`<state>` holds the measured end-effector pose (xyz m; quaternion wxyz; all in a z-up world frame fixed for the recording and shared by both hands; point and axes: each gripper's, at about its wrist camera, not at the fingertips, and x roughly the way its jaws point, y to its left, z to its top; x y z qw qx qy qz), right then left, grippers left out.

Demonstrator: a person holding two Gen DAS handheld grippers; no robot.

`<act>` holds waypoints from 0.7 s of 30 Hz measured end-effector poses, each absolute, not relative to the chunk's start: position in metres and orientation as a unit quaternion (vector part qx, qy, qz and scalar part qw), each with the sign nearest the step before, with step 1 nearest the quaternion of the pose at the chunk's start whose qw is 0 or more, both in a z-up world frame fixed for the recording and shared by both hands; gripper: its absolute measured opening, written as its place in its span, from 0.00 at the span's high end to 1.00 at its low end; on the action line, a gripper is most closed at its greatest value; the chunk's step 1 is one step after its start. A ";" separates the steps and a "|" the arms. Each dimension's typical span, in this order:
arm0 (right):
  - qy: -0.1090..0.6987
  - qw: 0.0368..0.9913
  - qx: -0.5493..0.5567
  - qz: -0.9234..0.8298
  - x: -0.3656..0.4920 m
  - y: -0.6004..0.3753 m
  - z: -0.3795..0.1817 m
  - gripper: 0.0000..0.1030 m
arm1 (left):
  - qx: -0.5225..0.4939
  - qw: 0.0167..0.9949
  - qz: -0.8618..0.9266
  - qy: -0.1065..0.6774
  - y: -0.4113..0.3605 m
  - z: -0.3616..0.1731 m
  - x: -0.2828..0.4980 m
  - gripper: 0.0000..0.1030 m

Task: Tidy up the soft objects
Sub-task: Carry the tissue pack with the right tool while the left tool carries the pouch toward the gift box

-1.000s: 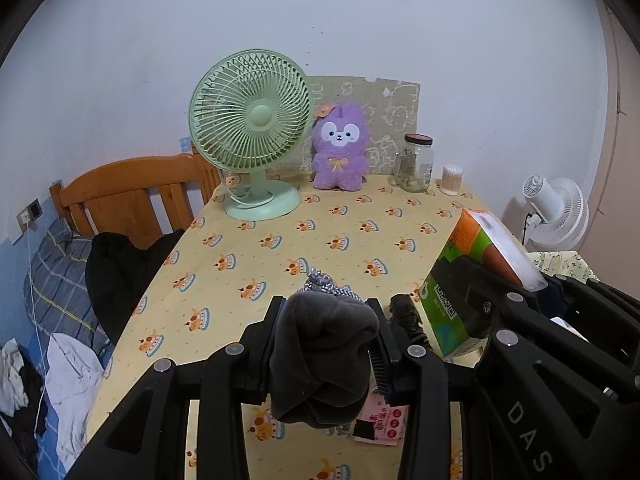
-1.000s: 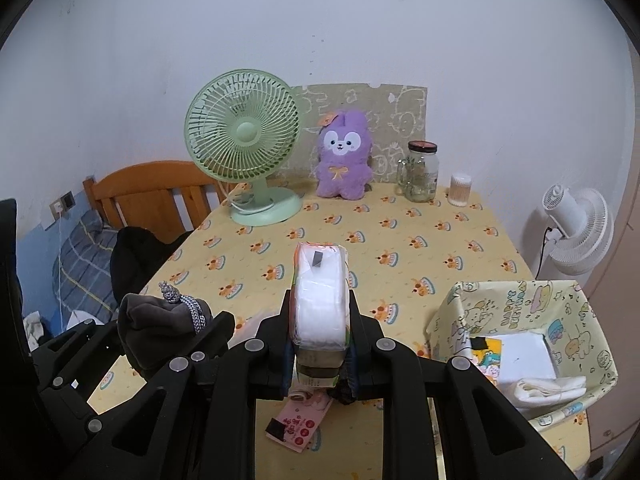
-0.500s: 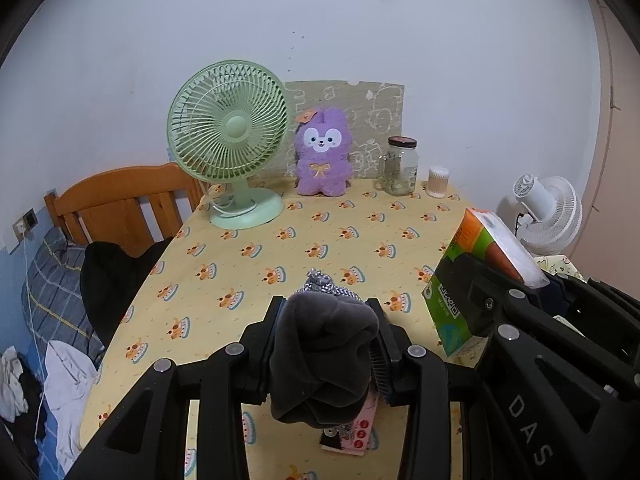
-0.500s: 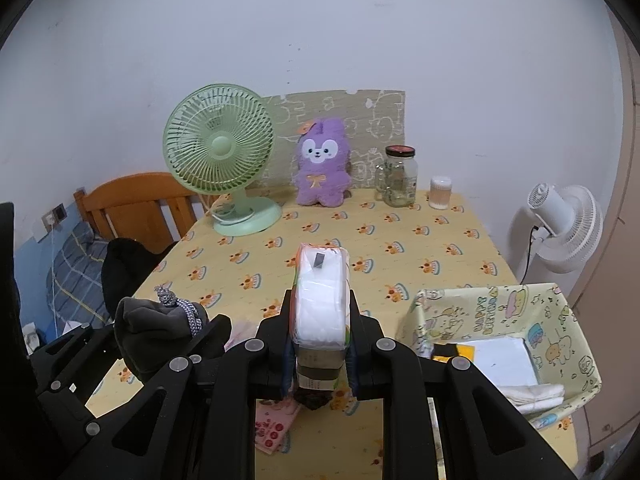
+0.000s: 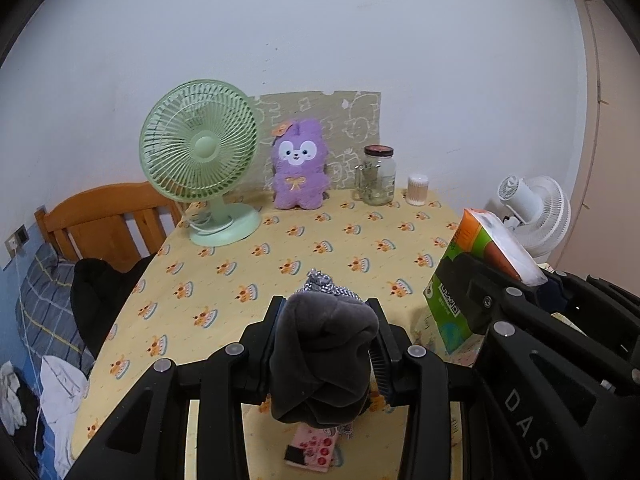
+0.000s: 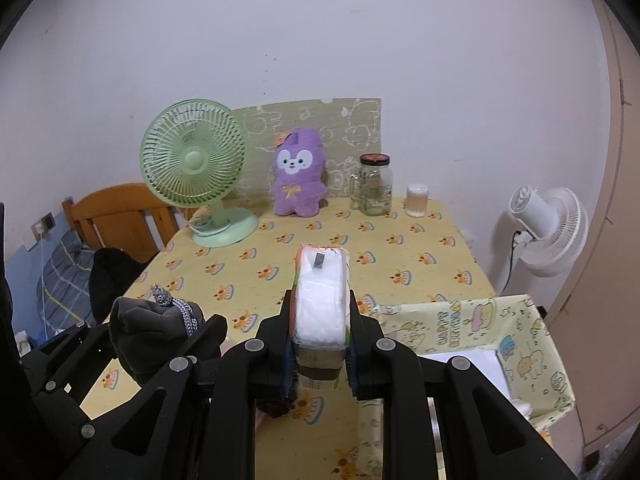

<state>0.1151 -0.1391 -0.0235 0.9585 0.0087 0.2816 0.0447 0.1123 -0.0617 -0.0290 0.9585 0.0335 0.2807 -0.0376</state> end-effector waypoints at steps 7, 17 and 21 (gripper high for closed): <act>0.273 0.962 0.011 0.026 0.115 -0.159 -0.019 0.77 | 0.039 0.959 -0.052 0.277 -0.081 -0.025 0.116 0.61; 0.265 0.964 0.016 0.005 0.116 -0.187 -0.017 0.77 | 0.045 0.957 -0.075 0.276 -0.108 -0.024 0.123 0.61; 0.266 0.964 0.023 -0.003 0.117 -0.197 -0.019 0.77 | 0.049 0.956 -0.084 0.275 -0.119 -0.025 0.126 0.61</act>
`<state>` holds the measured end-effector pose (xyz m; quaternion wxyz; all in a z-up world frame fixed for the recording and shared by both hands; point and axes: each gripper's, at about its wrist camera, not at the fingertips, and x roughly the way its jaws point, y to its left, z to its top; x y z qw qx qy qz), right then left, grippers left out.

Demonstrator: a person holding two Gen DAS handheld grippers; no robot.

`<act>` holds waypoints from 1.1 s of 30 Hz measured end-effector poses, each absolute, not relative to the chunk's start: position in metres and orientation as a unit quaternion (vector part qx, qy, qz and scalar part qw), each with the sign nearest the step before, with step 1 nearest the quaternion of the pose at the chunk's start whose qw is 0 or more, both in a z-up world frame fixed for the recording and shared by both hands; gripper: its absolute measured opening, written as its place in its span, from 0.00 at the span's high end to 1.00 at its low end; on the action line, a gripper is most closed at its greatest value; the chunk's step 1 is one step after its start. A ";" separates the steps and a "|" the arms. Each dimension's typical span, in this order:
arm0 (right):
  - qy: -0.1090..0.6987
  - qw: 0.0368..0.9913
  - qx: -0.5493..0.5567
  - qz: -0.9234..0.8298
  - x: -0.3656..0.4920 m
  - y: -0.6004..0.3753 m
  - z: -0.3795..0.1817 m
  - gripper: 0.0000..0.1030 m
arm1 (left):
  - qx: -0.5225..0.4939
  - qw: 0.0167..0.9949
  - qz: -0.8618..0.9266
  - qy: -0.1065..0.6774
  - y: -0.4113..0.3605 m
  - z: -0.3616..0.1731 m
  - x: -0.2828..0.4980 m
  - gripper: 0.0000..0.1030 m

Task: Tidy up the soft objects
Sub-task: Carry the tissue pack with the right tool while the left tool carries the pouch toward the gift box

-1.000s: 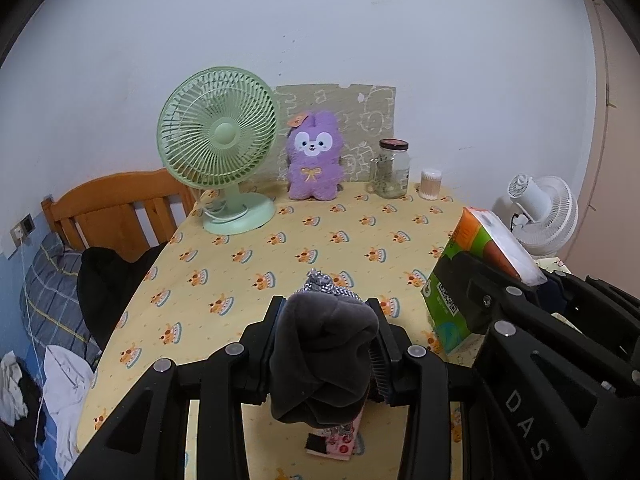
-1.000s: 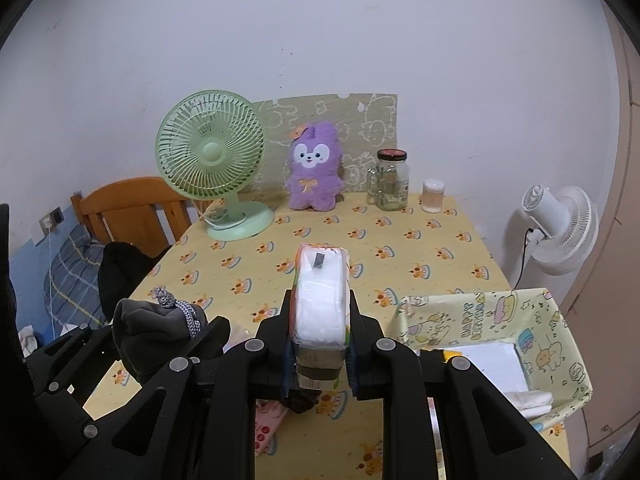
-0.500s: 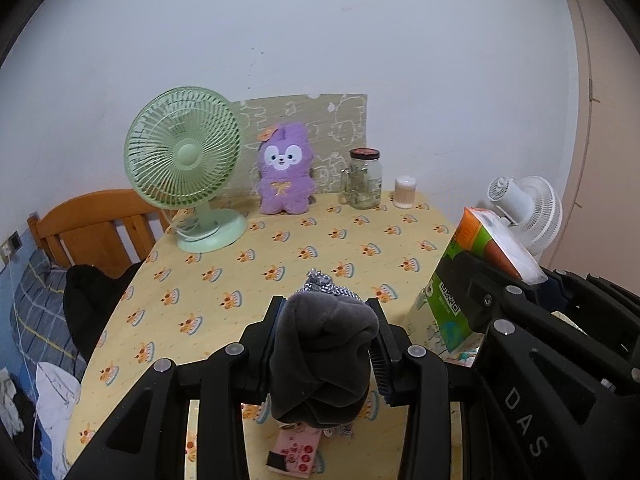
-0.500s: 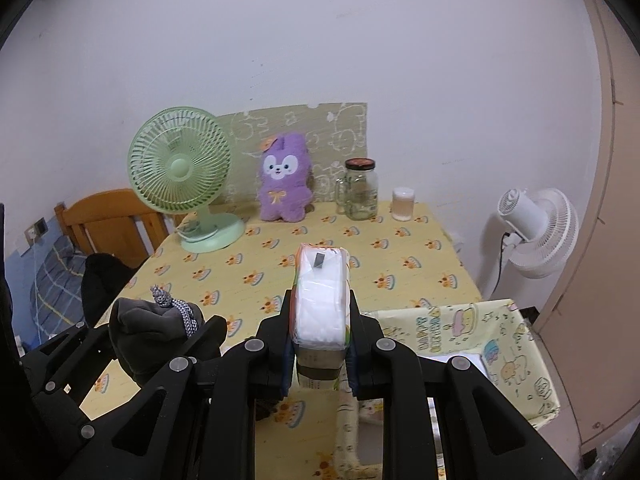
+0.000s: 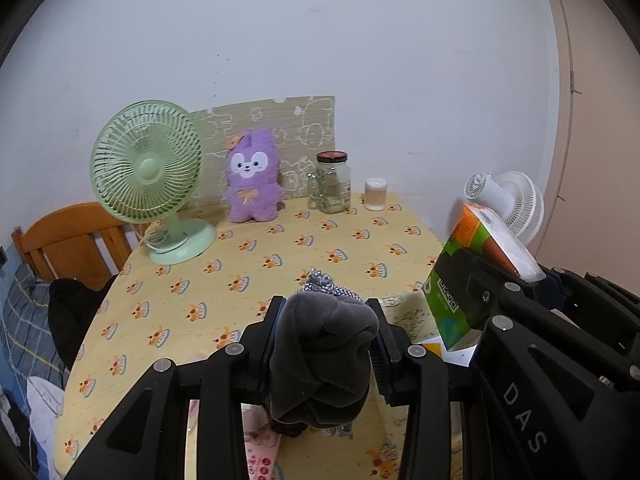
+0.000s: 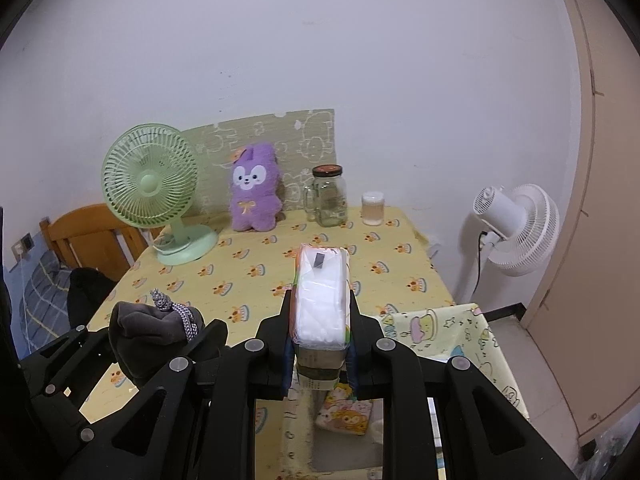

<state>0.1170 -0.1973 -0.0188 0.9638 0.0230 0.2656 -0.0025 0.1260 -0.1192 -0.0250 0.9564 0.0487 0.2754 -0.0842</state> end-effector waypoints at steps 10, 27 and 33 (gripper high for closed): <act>0.265 0.964 0.027 -0.025 0.120 -0.223 -0.022 0.77 | 0.053 0.953 -0.106 0.278 -0.146 -0.030 0.134 0.61; 0.278 0.958 0.036 -0.068 0.127 -0.270 -0.038 0.77 | 0.068 0.940 -0.149 0.299 -0.191 -0.048 0.149 0.61; 0.287 0.953 0.041 -0.085 0.131 -0.285 -0.046 0.77 | 0.074 0.932 -0.167 0.314 -0.207 -0.057 0.157 0.61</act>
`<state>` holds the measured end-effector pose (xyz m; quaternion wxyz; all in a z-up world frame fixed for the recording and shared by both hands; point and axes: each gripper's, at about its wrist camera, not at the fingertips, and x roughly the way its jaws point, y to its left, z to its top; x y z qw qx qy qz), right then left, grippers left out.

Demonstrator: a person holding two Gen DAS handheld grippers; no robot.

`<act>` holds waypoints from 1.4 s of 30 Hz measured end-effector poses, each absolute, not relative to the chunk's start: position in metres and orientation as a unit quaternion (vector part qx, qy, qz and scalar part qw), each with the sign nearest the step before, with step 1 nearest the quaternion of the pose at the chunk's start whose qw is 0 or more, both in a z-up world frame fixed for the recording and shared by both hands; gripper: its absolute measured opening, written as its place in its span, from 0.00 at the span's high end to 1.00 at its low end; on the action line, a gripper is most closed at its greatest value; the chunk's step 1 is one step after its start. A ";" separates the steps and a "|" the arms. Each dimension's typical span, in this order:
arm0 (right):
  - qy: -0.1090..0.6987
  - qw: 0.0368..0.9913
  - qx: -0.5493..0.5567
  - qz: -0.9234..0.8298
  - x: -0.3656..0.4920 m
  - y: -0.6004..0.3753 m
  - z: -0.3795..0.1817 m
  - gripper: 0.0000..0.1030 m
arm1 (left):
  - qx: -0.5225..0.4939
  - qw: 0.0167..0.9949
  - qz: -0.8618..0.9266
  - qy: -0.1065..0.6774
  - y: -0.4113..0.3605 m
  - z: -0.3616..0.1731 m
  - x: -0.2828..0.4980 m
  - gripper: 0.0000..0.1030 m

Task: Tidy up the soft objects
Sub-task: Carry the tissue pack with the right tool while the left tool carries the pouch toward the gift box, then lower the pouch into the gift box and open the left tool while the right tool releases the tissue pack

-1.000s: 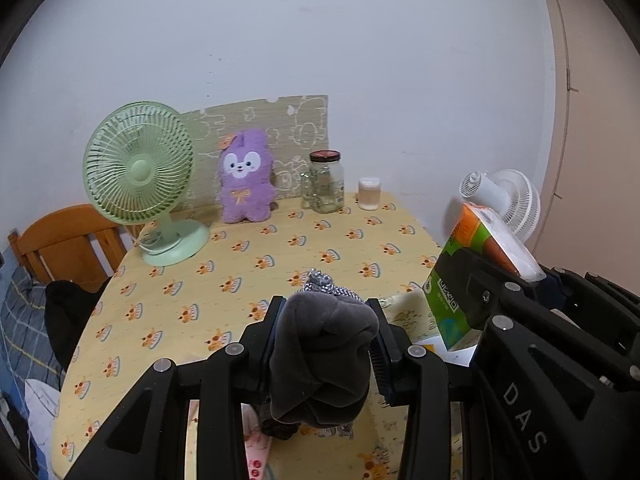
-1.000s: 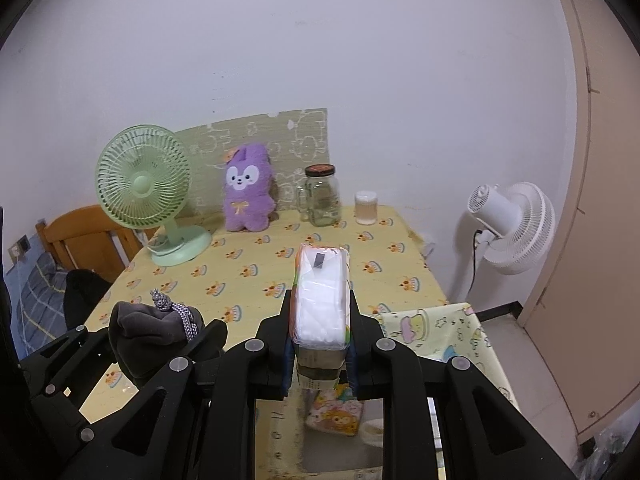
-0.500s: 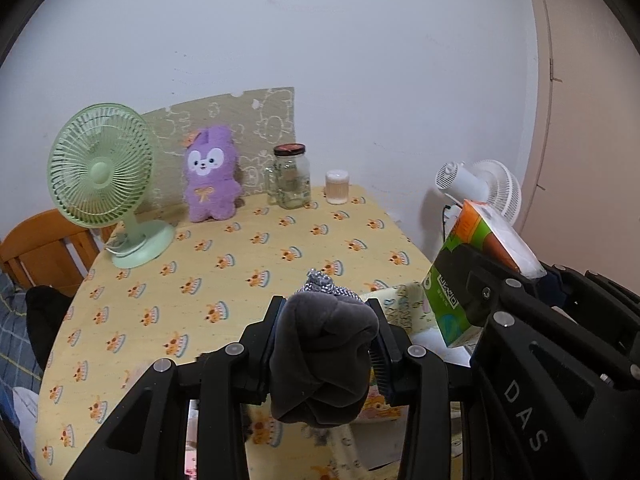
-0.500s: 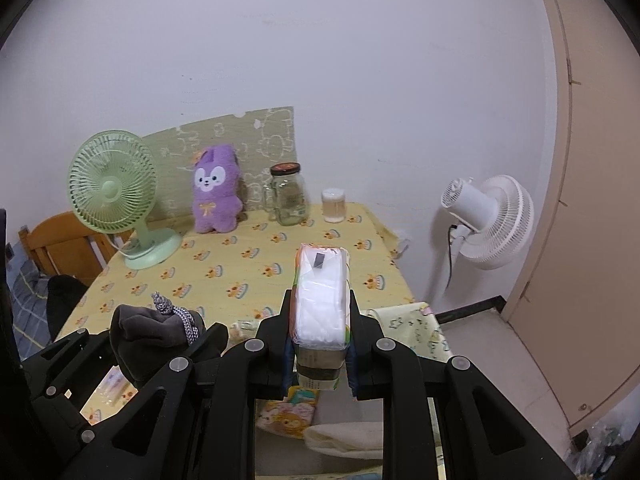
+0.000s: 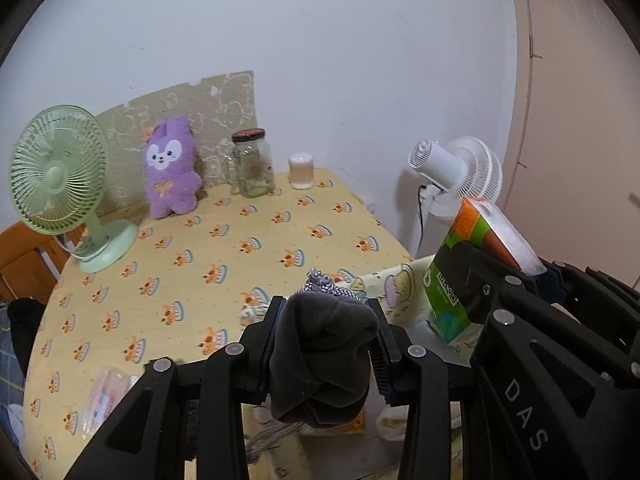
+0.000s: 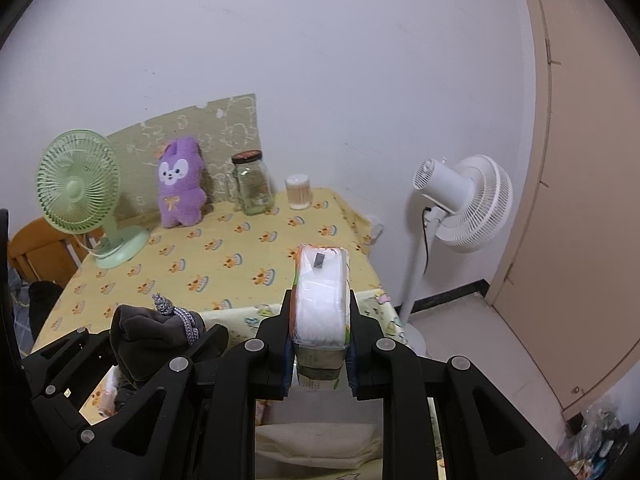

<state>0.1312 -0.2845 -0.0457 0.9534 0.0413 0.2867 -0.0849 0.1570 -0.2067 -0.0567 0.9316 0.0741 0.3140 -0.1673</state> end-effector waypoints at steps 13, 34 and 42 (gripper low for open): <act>0.317 0.941 0.060 -0.097 0.141 -0.306 -0.073 0.77 | 0.086 0.908 -0.189 0.364 -0.229 -0.085 0.170 0.61; 0.310 0.944 0.075 -0.086 0.143 -0.304 -0.072 0.28 | 0.072 0.904 -0.212 0.365 -0.221 -0.080 0.165 0.11; 0.317 0.941 0.072 -0.089 0.136 -0.295 -0.066 0.18 | 0.080 0.911 -0.203 0.350 -0.213 -0.071 0.153 0.08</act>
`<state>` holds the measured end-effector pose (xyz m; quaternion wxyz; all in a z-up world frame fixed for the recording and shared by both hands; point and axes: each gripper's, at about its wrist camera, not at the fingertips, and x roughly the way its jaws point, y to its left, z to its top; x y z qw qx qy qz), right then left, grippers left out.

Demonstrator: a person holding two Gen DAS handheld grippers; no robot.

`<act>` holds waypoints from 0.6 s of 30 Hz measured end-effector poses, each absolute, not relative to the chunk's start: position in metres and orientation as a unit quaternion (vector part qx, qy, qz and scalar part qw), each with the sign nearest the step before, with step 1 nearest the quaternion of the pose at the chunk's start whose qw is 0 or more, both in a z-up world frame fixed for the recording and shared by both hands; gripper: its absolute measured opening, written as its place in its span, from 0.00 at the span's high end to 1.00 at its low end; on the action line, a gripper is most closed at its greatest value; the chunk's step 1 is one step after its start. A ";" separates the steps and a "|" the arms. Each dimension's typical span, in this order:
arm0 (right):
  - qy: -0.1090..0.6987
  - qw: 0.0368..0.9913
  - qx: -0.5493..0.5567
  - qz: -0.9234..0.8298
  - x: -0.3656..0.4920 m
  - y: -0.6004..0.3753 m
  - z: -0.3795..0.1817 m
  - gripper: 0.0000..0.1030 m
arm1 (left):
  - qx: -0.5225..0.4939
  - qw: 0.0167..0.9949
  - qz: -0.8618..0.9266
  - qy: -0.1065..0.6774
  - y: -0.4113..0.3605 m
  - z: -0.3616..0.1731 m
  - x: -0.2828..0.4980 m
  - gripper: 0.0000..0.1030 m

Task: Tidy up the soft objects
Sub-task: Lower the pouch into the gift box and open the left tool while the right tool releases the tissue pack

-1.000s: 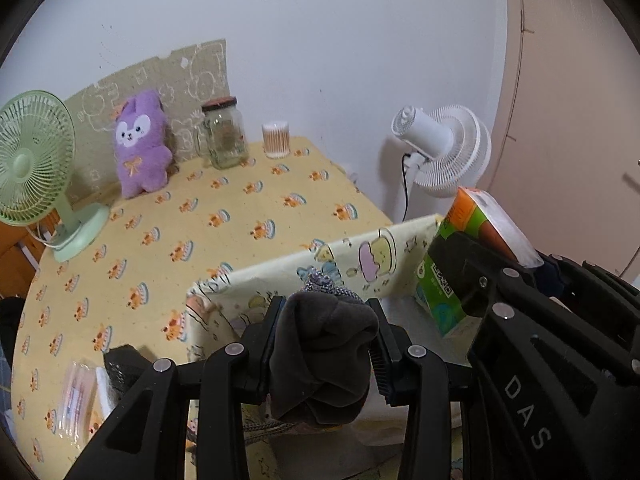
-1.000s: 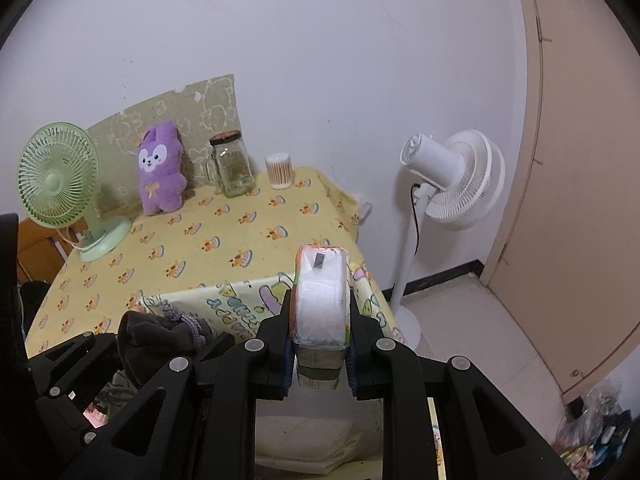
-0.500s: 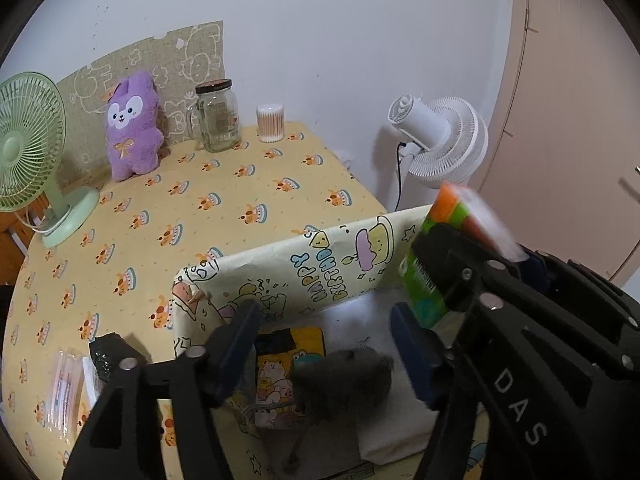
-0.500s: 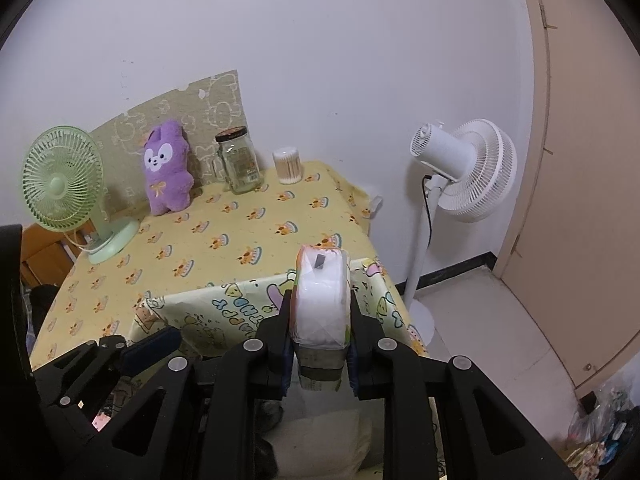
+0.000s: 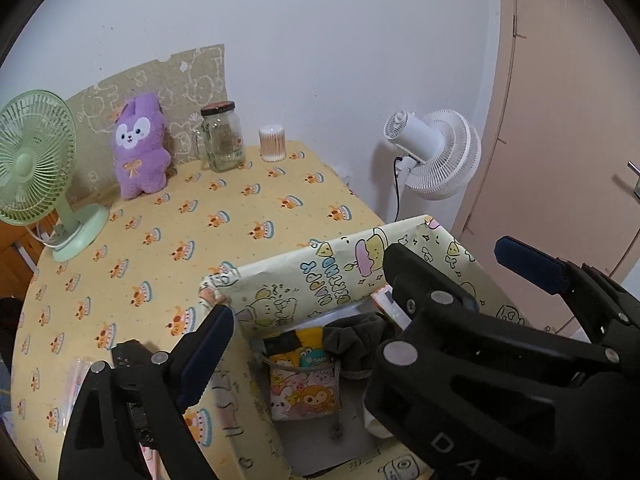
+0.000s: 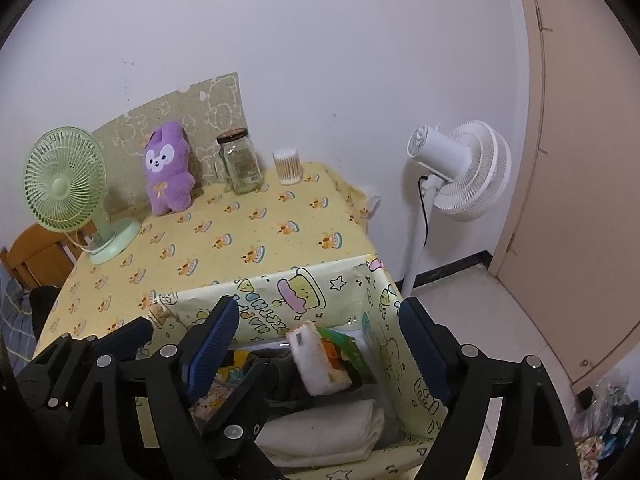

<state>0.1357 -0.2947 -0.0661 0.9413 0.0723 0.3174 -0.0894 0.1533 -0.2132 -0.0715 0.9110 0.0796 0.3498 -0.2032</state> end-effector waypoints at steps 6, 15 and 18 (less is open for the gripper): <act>0.316 0.943 0.069 -0.083 0.129 -0.282 -0.059 0.16 | 0.081 0.919 -0.192 0.334 -0.201 -0.062 0.144 0.07; 0.300 0.949 0.055 -0.081 0.114 -0.263 -0.042 0.14 | 0.081 0.930 -0.184 0.307 -0.184 -0.048 0.127 0.06; 0.290 0.952 0.053 -0.086 0.106 -0.258 -0.036 0.11 | 0.081 0.934 -0.182 0.296 -0.179 -0.041 0.121 0.05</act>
